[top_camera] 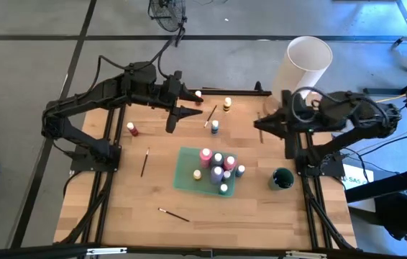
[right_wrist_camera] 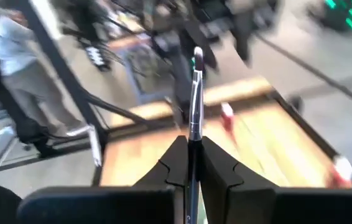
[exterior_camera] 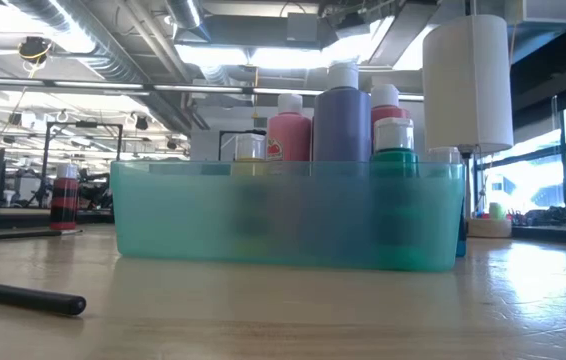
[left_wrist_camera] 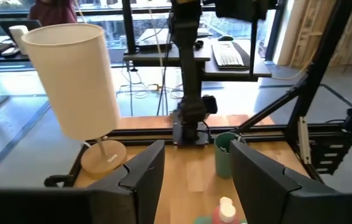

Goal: Pick & Place Paint Supplies
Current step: Put the black eyeshadow brush into the green cup, then put the small red paint bottle into the light green bin

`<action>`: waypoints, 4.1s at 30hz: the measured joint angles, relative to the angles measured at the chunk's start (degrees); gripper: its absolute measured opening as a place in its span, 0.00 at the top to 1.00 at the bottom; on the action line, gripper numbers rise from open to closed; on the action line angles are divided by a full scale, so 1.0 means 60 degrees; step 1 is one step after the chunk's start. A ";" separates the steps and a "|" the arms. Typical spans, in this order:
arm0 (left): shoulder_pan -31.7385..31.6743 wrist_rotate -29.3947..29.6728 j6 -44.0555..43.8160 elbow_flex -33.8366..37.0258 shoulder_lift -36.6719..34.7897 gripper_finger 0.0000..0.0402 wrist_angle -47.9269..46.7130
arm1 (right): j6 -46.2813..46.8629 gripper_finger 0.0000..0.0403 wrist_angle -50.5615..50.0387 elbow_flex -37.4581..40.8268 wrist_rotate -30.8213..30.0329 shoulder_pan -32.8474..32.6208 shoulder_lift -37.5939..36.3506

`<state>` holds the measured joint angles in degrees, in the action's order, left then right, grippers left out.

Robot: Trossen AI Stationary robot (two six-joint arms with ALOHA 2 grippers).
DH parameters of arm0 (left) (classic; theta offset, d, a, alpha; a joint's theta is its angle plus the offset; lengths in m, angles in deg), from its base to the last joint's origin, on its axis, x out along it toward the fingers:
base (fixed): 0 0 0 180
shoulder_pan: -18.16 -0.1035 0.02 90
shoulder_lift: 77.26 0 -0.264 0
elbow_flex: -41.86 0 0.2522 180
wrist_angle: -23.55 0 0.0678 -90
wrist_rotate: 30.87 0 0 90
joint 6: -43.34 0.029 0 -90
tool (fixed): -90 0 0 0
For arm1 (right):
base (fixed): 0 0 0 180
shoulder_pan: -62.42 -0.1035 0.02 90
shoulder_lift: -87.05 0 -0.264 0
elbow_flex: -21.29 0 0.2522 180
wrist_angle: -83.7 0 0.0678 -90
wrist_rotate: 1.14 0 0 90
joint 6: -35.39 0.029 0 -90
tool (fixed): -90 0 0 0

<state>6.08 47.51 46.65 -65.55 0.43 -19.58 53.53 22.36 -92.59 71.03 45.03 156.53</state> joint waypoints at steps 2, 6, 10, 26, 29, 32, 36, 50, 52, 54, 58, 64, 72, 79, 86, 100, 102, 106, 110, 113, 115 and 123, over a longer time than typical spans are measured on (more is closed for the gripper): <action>-0.0121 0.0007 0.0045 0.0000 0.0000 0.57 -0.0066 | 0.0825 0.95 -0.0875 0.0000 -0.0841 -0.0421 -0.0227; -0.0404 0.0002 0.0294 0.0000 -0.0027 0.57 -0.0223 | 0.2656 0.95 -0.2181 0.0000 -0.2871 -0.1593 -0.0589; -0.0694 0.0000 0.0325 0.0000 -0.0029 0.56 -0.0382 | 0.4767 0.95 -0.3775 0.0000 -0.4445 -0.3117 -0.0725; -0.1344 -0.0656 0.0492 0.0000 -0.0029 0.57 -0.0717 | 1.1606 0.95 -0.7072 0.3284 -0.7547 -0.7493 -0.0922; -0.1344 -0.0656 0.0365 0.0000 -0.0029 0.58 -0.0717 | 1.3710 0.95 -0.7078 0.4614 -0.7850 -0.8153 -0.1080; -0.1344 -0.0656 0.0328 0.0000 -0.0029 0.58 -0.0717 | 1.5594 0.95 -0.7052 0.5726 -0.8277 -0.8748 -0.1079; -0.1340 -0.0654 0.0328 0.0000 -0.0029 0.58 -0.0704 | 1.6674 0.95 -0.6627 0.6755 -0.8866 -0.9206 -0.0892; -0.1039 -0.0652 0.0310 0.0000 -0.0022 0.58 -0.0331 | 1.8725 0.95 -0.7069 0.8231 -0.6720 -0.9326 -0.0717; -0.0953 -0.0654 0.0299 0.0000 -0.0022 0.58 -0.0331 | 1.9043 0.95 -0.7012 0.8565 -0.6780 -0.9322 -0.0682; -0.0868 -0.0622 0.0291 0.0000 -0.0022 0.58 -0.0323 | 1.9281 0.95 -0.6974 0.8879 -0.6806 -0.9322 -0.0668; -0.0760 -0.0562 0.0291 0.0000 -0.0022 0.58 -0.0277 | 1.9439 0.95 -0.6744 0.9316 -0.6800 -0.9322 -0.0668; -0.0673 -0.0554 0.0267 0.0000 -0.0022 0.58 -0.0276 | 1.9555 0.92 -0.6525 0.9497 -0.6621 -0.9314 -0.0668; -0.0677 -0.0550 0.0066 0.0000 -0.0022 0.58 -0.0276 | 1.9754 0.89 -0.6455 0.9497 -0.5876 -0.9212 -0.0668; -0.0677 -0.0547 0.0069 0.0000 -0.0022 0.58 -0.0275 | 1.9698 0.88 -0.6089 0.9497 -0.5765 -0.9209 -0.0668; -0.0677 -0.0548 0.0070 0.0000 -0.0022 0.58 -0.0095 | 1.9646 0.84 -0.5658 0.9489 -0.5666 -0.9074 -0.0669; -0.0681 -0.0561 -0.0155 0.0000 -0.0022 0.58 0.0146 | 1.9351 0.53 -0.5557 0.8942 -0.5384 -0.8519 -0.0832; -0.0681 -0.0561 -0.0178 0.0000 -0.0022 0.58 0.0070 | 1.9334 0.48 -0.5662 0.8806 -0.5390 -0.8467 -0.0835; -0.0681 -0.0565 -0.0178 0.0000 -0.0022 0.58 -0.0310 | 1.8999 0.42 -0.6062 0.8339 -0.5477 -0.8458 -0.0835; -0.0681 -0.0552 -0.0176 0.0000 -0.0022 0.58 -0.0950 | 1.7920 0.39 -0.6326 0.7682 -0.6366 -0.8458 -0.0835; -0.0681 -0.0424 0.0052 0.0000 -0.0022 0.58 -0.1575 | 1.7113 0.39 -0.6720 0.7151 -0.7519 -0.8391 -0.0835; -0.0681 -0.0157 0.0233 0.0000 -0.0022 0.57 -0.2110 | 1.6779 0.39 -0.7040 0.6781 -0.8388 -0.8224 -0.0835; -0.0864 0.1202 0.1532 0.0004 -0.0022 0.57 -0.3577 | 1.3565 0.39 -0.7077 0.5513 -0.9958 -0.6926 -0.0854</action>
<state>0.90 54.72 55.84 -65.53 0.30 -41.04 134.93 -20.10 -59.51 11.28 3.48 151.41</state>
